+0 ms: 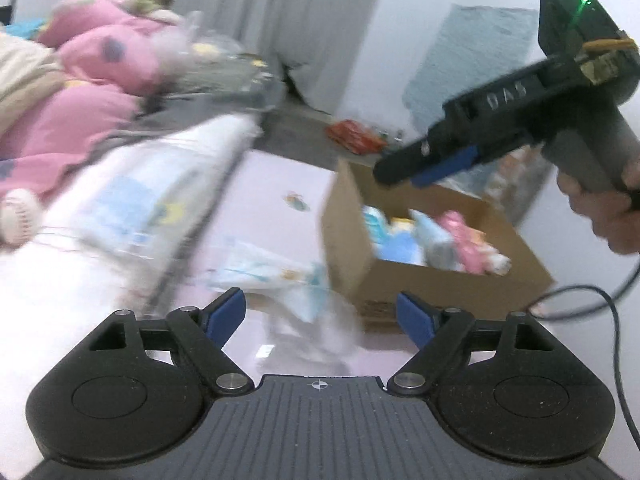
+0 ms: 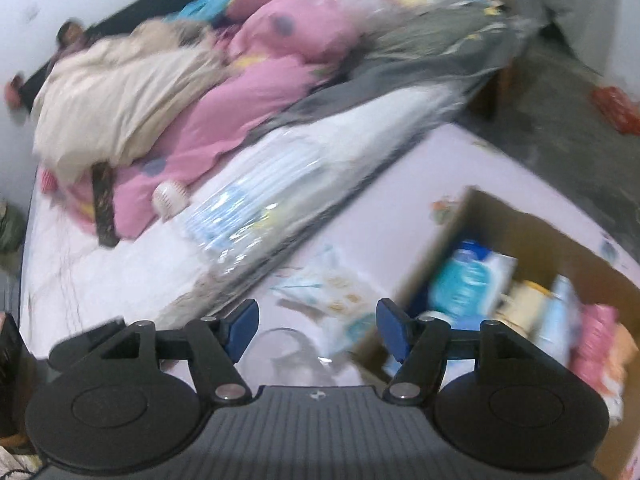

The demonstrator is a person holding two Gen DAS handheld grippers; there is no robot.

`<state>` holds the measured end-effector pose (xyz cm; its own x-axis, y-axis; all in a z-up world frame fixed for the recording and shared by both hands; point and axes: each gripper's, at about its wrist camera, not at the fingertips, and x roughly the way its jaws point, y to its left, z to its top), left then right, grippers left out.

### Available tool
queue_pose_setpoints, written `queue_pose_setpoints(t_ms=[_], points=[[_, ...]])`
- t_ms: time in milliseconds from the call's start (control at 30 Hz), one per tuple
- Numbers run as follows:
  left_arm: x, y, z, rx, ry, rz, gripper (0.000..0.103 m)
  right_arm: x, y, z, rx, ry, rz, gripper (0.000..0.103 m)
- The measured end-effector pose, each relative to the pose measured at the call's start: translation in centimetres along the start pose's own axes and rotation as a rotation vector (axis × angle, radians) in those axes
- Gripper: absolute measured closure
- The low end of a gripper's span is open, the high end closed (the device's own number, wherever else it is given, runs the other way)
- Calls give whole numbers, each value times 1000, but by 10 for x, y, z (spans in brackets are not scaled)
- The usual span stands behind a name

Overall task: Organize soft objects
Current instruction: 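Move both tools toward the white wipes packet with blue spoon print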

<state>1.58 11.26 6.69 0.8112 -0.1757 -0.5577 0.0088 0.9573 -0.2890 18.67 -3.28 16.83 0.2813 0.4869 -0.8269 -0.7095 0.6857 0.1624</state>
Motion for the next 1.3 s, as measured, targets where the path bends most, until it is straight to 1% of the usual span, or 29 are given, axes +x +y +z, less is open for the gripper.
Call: queue_pose_setpoints(t_ms=[133,167,233,400,433,567,700,733,800,833,867,933,967,1100,1300], points=[[21,16,1,-19,14,51,22,44,30,16,-83,91,11,53],[28,20,2,-29,25,55,25,54,35,20,-98,112,14,53],[35,26,3,-48,44,49,26,77,45,25,-129,159,11,53],[42,41,0,-81,68,47,31,133,62,32,-223,271,-35,53],[42,43,0,-86,74,47,32,145,63,31,-231,288,-43,53],[43,47,-3,-94,92,40,33,178,64,29,-266,365,-74,54],[44,50,-5,-103,104,33,33,198,62,23,-286,410,-105,56],[45,51,-5,-105,105,33,33,201,61,22,-295,410,-115,57],[45,53,-6,-110,106,34,33,205,60,19,-311,406,-143,72],[45,53,-6,-111,106,35,33,206,59,17,-315,403,-146,75],[45,54,-6,-112,105,37,33,206,58,16,-325,392,-152,83],[45,54,-5,-114,104,42,33,204,59,12,-345,369,-160,94],[45,54,-5,-114,104,42,33,201,59,11,-344,355,-156,103],[45,54,-4,-118,90,38,33,183,57,16,-335,268,-150,103],[39,50,-2,-111,51,29,31,152,46,25,-258,151,-119,103]])
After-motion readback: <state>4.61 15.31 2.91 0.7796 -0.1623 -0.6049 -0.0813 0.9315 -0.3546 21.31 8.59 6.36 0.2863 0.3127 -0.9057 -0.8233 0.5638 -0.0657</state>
